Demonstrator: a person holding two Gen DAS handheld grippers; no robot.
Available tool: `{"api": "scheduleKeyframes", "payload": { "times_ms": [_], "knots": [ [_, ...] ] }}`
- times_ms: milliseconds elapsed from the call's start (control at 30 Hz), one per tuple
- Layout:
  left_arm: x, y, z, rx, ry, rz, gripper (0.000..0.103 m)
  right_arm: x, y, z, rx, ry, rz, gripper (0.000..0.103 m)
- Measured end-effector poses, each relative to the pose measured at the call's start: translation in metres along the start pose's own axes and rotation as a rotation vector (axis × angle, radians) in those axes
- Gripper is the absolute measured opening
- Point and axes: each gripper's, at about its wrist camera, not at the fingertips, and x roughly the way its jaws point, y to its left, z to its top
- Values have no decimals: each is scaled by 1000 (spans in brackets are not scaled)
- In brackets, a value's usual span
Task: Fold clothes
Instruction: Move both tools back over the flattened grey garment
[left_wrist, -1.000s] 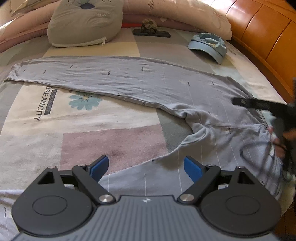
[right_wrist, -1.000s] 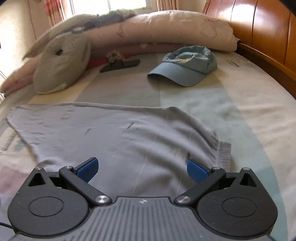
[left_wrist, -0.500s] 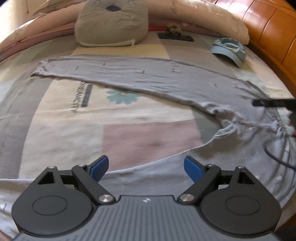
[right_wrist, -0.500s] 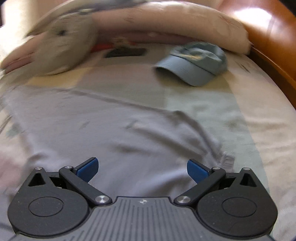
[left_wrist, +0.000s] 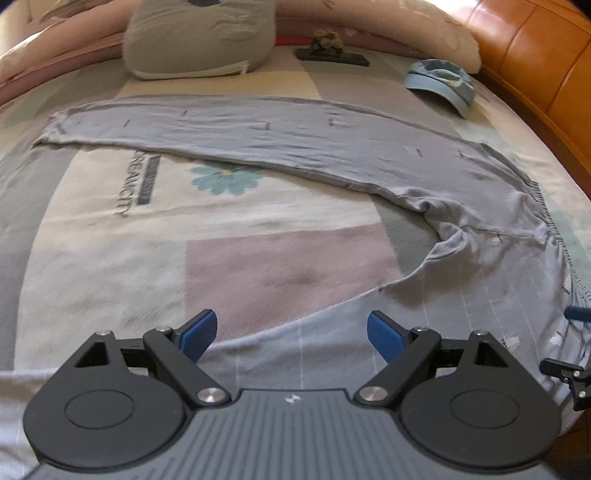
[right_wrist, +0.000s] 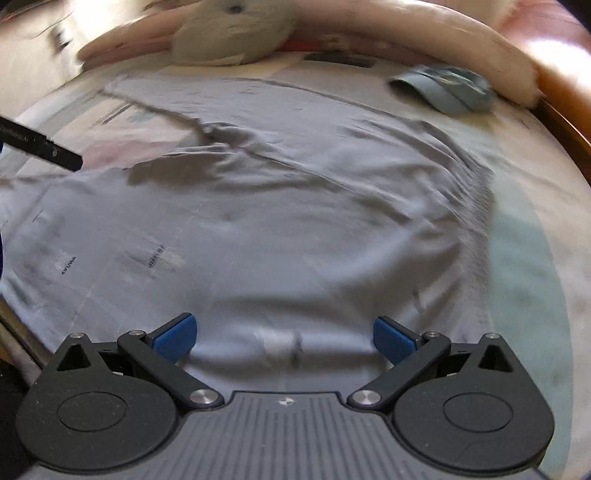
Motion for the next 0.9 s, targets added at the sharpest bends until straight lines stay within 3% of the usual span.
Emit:
{"api": "scheduleKeyframes", "payload": {
  "times_ms": [267, 367, 533, 667, 900],
  "knots": [
    [-6, 5, -6, 39, 5, -37, 88, -13, -5, 2, 111, 71, -89, 103],
    [-12, 12, -15, 41, 8, -32, 88, -18, 5, 23, 123, -16, -29, 103],
    [-19, 26, -35, 12, 24, -29, 88, 11, 26, 50, 123, -27, 17, 103],
    [-18, 36, -52, -25, 17, -31, 89, 35, 40, 51, 77, 22, -37, 103],
    [-16, 77, -55, -150, -40, 164, 88, 36, 46, 40, 60, -26, -62, 103]
  ]
}}
